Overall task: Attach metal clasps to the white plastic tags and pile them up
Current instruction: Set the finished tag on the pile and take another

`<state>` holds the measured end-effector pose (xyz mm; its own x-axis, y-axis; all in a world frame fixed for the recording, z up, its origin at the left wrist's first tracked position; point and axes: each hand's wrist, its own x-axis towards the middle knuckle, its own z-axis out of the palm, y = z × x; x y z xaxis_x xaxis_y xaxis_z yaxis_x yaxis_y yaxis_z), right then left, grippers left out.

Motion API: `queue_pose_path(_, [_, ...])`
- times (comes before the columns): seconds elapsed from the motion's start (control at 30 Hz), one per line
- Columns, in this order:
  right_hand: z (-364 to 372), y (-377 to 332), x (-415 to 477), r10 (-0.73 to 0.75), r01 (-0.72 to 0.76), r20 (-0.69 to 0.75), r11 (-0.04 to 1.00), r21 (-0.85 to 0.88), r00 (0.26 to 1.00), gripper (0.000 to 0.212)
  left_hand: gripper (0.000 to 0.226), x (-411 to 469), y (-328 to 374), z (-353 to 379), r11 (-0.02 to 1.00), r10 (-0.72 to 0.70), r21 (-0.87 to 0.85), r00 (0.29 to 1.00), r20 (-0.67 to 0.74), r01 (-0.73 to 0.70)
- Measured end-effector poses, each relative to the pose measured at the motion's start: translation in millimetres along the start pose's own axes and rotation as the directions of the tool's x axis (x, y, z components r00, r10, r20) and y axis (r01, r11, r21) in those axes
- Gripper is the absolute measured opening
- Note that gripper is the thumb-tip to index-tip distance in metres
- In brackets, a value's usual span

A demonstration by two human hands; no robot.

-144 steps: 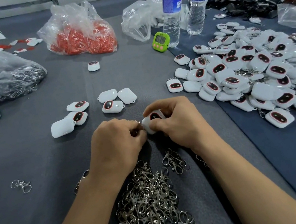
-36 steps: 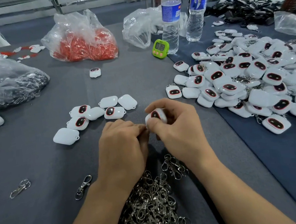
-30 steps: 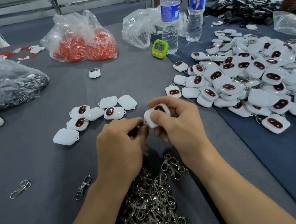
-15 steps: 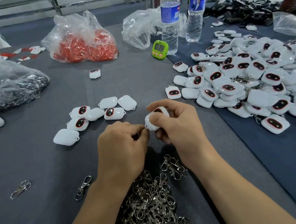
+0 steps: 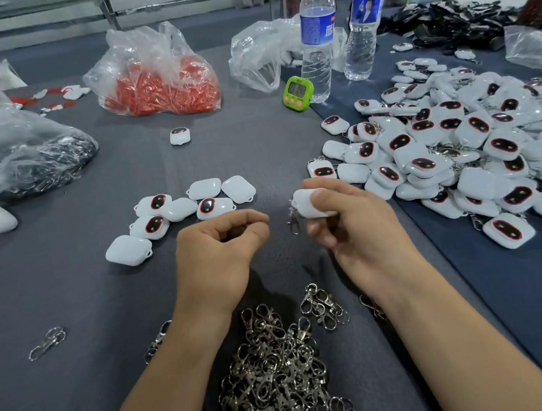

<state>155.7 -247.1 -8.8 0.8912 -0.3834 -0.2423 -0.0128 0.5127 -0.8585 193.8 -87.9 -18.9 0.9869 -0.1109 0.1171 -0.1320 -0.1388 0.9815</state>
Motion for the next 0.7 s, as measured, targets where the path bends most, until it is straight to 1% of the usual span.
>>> queue_pose_path(0.07, [-4.1,-2.9,2.8,0.011,-0.011,-0.010,0.998,0.062,1.000,0.016,0.029,1.1,0.1,-1.1,1.000,-0.012,-0.015,1.000,-0.002,0.012])
queue_pose_path(0.1, [-6.0,-3.1,3.9,0.011,-0.011,-0.004,0.998,0.058,1.000,0.015,0.029,1.6,-1.0,-1.5,1.000,-0.009,0.003,1.000,-0.005,0.009])
queue_pose_path(0.13, [-8.3,-3.0,4.7,0.015,-0.015,0.008,1.000,0.009,1.000,0.015,0.029,1.8,-2.5,-1.9,1.000,-0.003,0.031,1.000,-0.007,0.003])
queue_pose_path(0.17, [-9.8,-3.1,4.8,0.021,-0.019,0.026,0.997,-0.080,0.999,0.015,0.030,1.6,-3.6,-1.9,0.998,0.004,0.070,1.000,-0.012,-0.003])
queue_pose_path(0.2, [-10.0,-4.2,3.8,0.038,-0.029,0.058,0.986,-0.163,0.998,0.016,0.029,1.2,-4.3,-1.7,0.993,0.014,0.115,1.000,-0.022,-0.012])
queue_pose_path(0.23, [-10.0,-6.5,2.6,0.056,-0.034,0.100,0.978,-0.204,0.993,0.018,0.027,0.8,-5.1,-1.8,0.986,0.031,0.163,0.999,-0.032,-0.026])
queue_pose_path(0.27, [-12.3,-9.6,2.6,0.065,-0.041,0.147,0.986,-0.160,0.987,0.020,0.024,0.3,-5.6,-1.9,0.977,0.050,0.211,0.998,-0.040,-0.041])
queue_pose_path(0.3, [-15.7,-14.8,2.3,0.062,-0.064,0.187,0.998,0.005,0.980,0.023,0.024,-0.6,-5.3,-1.9,0.964,0.067,0.259,0.997,-0.044,-0.053])
queue_pose_path(0.33, [-21.6,-20.4,3.1,0.043,-0.100,0.226,0.963,0.249,0.973,0.027,0.024,-1.4,-5.0,-2.0,0.951,0.083,0.303,0.995,-0.046,-0.065])
queue_pose_path(0.37, [-28.9,-25.3,3.2,-0.008,-0.112,0.261,0.891,0.440,0.965,0.035,0.023,-2.4,-4.4,-1.9,0.938,0.100,0.338,0.994,-0.051,-0.078])
queue_pose_path(0.4, [-34.8,-28.7,3.2,-0.054,-0.115,0.288,0.835,0.538,0.956,0.045,0.021,-3.3,-3.4,-2.1,0.926,0.119,0.367,0.991,-0.060,-0.088])
queue_pose_path(0.43, [-36.1,-29.8,2.8,-0.078,-0.114,0.309,0.824,0.555,0.948,0.054,0.018,-4.0,-2.0,-2.5,0.911,0.143,0.399,0.987,-0.076,-0.101])
queue_pose_path(0.47, [-35.0,-27.9,2.8,-0.080,-0.106,0.324,0.849,0.518,0.943,0.058,0.015,-4.2,-1.4,-3.2,0.887,0.186,0.444,0.978,-0.093,-0.126])
queue_pose_path(0.5, [-31.9,-23.5,3.1,-0.061,-0.103,0.335,0.886,0.453,0.940,0.056,0.014,-3.9,-1.2,-4.0,0.849,0.249,0.502,0.963,-0.106,-0.164])
queue_pose_path(0.57, [-23.6,-14.0,2.8,-0.017,-0.093,0.352,0.952,0.293,0.936,0.045,0.026,-1.7,-3.0,-8.0,0.751,0.361,0.624,0.925,-0.116,-0.215])
queue_pose_path(0.6, [-20.1,-10.4,2.4,0.002,-0.085,0.357,0.973,0.215,0.934,0.039,0.034,0.8,-4.7,-12.0,0.709,0.368,0.677,0.922,-0.117,-0.197])
queue_pose_path(0.63, [-17.2,-8.2,2.1,0.018,-0.076,0.361,0.986,0.148,0.933,0.035,0.043,4.1,-6.4,-17.3,0.670,0.344,0.726,0.931,-0.123,-0.151])
queue_pose_path(0.7, [-15.6,-6.0,2.3,0.040,-0.066,0.356,0.996,0.062,0.934,0.032,0.059,11.6,-10.2,-32.2,0.582,0.259,0.813,0.950,-0.176,-0.008])
